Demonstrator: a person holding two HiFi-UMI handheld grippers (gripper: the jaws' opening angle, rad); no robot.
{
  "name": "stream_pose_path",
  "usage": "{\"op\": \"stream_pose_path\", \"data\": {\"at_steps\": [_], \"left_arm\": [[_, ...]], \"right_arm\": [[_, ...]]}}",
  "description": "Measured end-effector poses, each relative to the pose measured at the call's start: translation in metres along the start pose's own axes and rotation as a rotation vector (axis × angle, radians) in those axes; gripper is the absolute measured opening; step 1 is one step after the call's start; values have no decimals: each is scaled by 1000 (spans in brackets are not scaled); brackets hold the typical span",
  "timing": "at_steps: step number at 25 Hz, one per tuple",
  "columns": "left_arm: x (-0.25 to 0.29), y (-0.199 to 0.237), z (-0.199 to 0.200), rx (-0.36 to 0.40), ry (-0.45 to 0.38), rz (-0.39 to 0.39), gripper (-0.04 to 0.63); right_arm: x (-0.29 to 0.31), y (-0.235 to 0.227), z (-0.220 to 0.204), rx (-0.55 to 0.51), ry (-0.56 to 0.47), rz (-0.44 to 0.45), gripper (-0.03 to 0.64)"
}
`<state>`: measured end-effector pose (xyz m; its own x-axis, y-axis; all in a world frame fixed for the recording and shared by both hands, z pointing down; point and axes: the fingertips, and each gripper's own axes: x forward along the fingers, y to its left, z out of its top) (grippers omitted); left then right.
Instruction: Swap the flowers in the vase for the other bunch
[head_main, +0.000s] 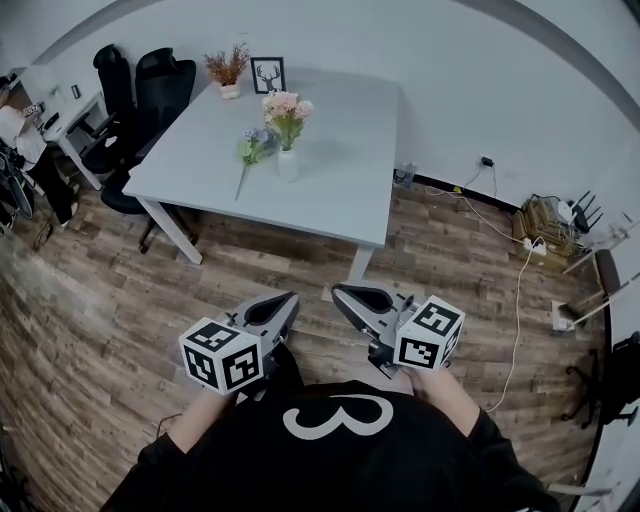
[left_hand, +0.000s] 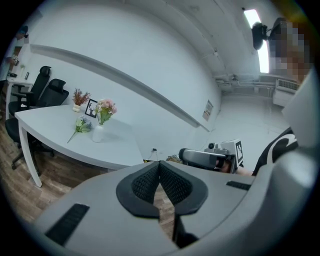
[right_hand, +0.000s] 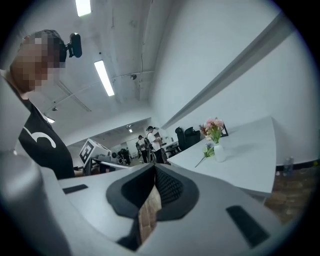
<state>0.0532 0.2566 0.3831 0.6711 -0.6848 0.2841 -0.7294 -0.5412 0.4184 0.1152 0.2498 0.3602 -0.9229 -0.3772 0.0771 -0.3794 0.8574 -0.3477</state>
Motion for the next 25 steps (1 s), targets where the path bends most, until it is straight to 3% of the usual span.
{"op": "stream_pose_path", "data": {"at_steps": [8, 15, 25], "left_arm": [[23, 55, 27, -15, 12, -35, 12], [45, 137, 72, -33, 44, -48, 12], [95, 238, 146, -14, 75, -159, 12]], "right_arm": [[44, -48, 10, 31, -14, -57, 9], [113, -100, 35, 61, -26, -100, 9], [195, -178, 77, 76, -35, -223, 9]]}}
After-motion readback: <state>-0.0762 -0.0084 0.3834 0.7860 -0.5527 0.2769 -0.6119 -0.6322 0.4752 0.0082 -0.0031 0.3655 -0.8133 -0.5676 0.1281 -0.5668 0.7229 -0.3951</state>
